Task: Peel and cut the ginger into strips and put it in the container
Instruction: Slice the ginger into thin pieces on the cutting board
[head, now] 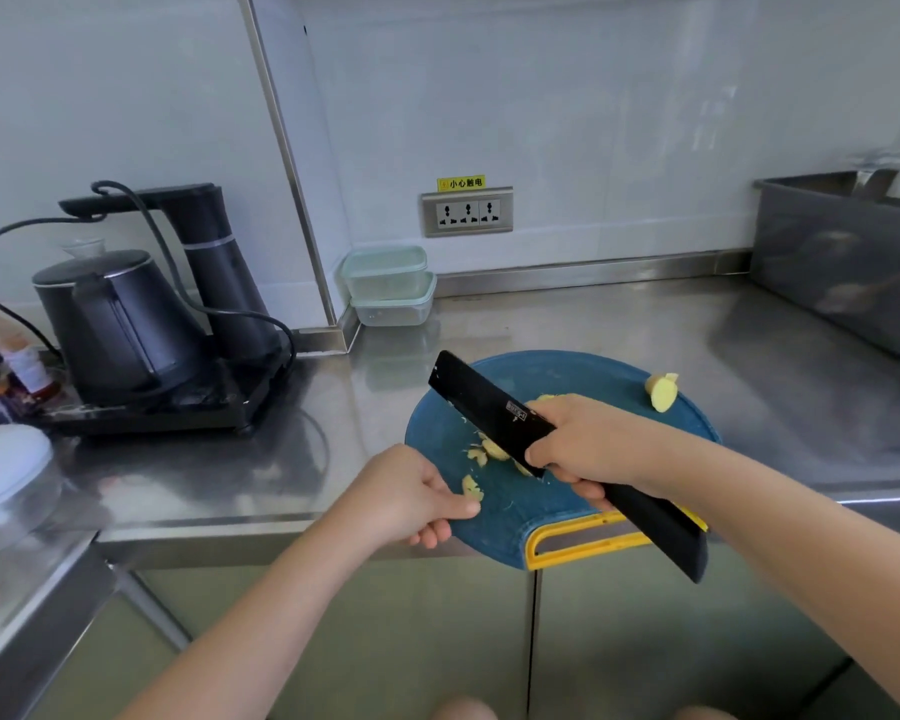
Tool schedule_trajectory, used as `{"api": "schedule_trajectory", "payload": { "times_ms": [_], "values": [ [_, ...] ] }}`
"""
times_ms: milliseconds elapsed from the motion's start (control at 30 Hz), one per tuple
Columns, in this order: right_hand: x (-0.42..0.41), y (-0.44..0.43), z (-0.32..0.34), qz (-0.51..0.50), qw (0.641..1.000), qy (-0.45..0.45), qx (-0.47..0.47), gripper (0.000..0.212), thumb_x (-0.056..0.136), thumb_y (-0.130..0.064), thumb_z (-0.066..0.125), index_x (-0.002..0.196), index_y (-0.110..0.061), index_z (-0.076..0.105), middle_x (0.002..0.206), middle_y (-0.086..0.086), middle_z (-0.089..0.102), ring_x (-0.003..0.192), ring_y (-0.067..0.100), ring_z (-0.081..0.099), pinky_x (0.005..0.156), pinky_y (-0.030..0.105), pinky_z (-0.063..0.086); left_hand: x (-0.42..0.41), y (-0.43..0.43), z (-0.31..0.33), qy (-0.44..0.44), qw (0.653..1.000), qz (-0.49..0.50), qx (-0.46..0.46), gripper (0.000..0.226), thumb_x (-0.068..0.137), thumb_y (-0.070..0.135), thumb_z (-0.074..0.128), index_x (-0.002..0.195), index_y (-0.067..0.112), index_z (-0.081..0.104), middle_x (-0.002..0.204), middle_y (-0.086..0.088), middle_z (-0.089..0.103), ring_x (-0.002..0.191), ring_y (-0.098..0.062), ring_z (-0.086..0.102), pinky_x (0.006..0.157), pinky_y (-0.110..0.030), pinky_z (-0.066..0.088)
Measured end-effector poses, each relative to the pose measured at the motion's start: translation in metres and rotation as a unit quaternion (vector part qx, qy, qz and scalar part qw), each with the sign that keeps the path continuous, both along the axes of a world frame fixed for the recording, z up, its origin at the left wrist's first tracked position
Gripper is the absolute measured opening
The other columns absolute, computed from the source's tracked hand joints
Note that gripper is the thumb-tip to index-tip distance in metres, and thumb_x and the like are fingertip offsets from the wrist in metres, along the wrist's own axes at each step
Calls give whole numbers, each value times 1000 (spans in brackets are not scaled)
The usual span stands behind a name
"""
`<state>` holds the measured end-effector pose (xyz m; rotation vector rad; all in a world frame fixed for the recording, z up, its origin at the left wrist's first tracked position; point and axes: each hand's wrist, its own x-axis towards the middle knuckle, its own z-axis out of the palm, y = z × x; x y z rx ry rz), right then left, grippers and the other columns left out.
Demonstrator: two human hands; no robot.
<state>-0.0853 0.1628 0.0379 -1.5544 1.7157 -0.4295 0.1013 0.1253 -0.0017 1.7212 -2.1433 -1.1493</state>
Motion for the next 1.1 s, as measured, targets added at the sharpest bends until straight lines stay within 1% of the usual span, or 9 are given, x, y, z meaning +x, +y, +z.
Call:
{"api": "schedule_trajectory", "payload": {
  "times_ms": [133, 233, 367, 467, 533, 667, 767, 967, 1100],
  "values": [
    [-15, -1, 9, -1, 998, 11, -64, 19, 94, -11, 49, 111, -17, 47, 56, 13, 48, 40, 21, 42, 42, 28, 43, -7, -6, 2, -71, 994, 0, -83, 29, 79, 41, 73, 65, 17, 62, 56, 6, 62, 44, -4, 51, 53, -18, 40],
    [-34, -1, 17, -25, 993, 10, -114, 10, 95, -13, 50, 103, -18, 46, 56, 15, 49, 37, 21, 42, 40, 28, 42, -8, -17, 3, -63, 993, 23, -98, 31, 79, 41, 73, 66, 16, 62, 61, 5, 65, 49, -6, 52, 55, -18, 42],
    [-62, 0, 21, -48, 981, 106, -154, 12, 94, -14, 48, 106, -16, 45, 43, 3, 52, 29, 16, 43, 41, 26, 42, -15, -31, 1, -30, 991, 67, -109, 29, 82, 38, 71, 75, 11, 66, 63, 2, 66, 50, -7, 53, 53, -19, 42],
    [-78, 2, 18, -70, 969, 159, -175, 14, 94, -14, 48, 107, -18, 43, 61, 3, 55, 35, 11, 48, 35, 22, 39, -28, -34, 2, 5, 983, 93, -161, 21, 86, 32, 67, 76, 14, 65, 70, 0, 70, 56, -10, 59, 54, -22, 45],
    [-85, 1, 12, -70, 959, 194, -194, 15, 94, -14, 50, 107, -14, 43, 68, 1, 52, 47, 13, 51, 37, 21, 38, -39, -29, 4, 22, 966, 95, -239, 18, 87, 38, 65, 89, 20, 63, 85, 6, 67, 74, -8, 60, 65, -24, 46],
    [-90, -2, -4, -86, 946, 202, -239, 14, 93, -14, 52, 101, -12, 41, 65, -1, 50, 52, 13, 48, 43, 25, 31, -61, -9, -7, 11, 948, -26, -316, 75, 74, 60, 66, 135, 26, 39, 130, 10, 42, 123, -10, 35, 102, -27, 33],
    [-91, -3, -14, -82, 940, 186, -273, 13, 93, -14, 51, 95, -13, 38, 69, 6, 57, 55, 19, 52, 49, 32, 40, -68, -11, -25, -63, 940, -86, -323, 95, 71, 68, 62, 147, 29, 20, 149, 5, 21, 139, -15, 12, 116, -34, 15],
    [-111, 2, -8, -91, 940, 187, -269, 14, 92, -16, 53, 92, -14, 40, 68, 1, 53, 56, 17, 49, 48, 29, 36, -62, -36, -28, -21, 945, -44, -322, 93, 69, 67, 62, 144, 22, 31, 144, 0, 36, 133, -17, 26, 112, -32, 23],
    [-132, 7, 4, -126, 946, 179, -239, 12, 90, -17, 56, 91, -15, 45, 74, 1, 55, 58, 16, 48, 49, 27, 36, -74, -34, -15, 2, 948, -77, -308, 85, 74, 74, 34, 142, 23, 36, 143, 2, 38, 134, -16, 29, 113, -35, 25]
  ]
}}
